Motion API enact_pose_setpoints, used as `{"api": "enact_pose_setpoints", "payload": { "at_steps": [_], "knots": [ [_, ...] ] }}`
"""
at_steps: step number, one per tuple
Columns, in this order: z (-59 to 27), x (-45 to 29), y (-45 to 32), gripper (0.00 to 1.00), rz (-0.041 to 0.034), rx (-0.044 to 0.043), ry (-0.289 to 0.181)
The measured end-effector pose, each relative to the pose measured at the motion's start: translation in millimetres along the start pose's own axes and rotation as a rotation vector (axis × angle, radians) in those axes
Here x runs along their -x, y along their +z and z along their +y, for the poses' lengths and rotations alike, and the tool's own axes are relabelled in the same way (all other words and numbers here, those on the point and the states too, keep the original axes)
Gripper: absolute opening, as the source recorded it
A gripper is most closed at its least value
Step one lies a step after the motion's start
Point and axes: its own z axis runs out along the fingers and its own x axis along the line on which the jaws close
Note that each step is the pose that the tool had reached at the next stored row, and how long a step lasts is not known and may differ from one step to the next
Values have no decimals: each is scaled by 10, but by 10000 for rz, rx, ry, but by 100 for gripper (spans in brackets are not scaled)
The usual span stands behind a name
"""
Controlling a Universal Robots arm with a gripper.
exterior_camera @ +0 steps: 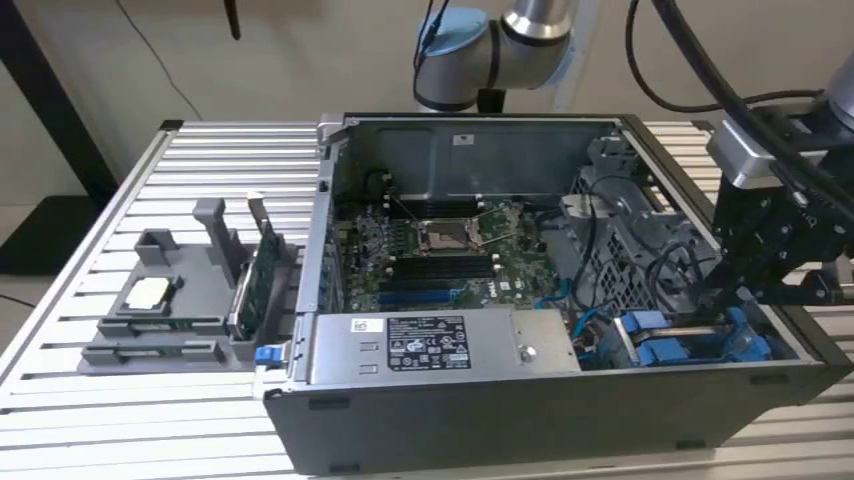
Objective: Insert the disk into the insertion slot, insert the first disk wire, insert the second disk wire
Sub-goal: 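Insert the first disk wire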
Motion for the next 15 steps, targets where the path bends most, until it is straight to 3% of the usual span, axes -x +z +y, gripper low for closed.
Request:
{"api": "enact_pose_setpoints", "payload": {
  "at_steps": [6,15],
  "knots": [
    [-3,36,-146,27,3,-4,42],
    [-127,76,-137,27,-10,-4,43]
  ]
}}
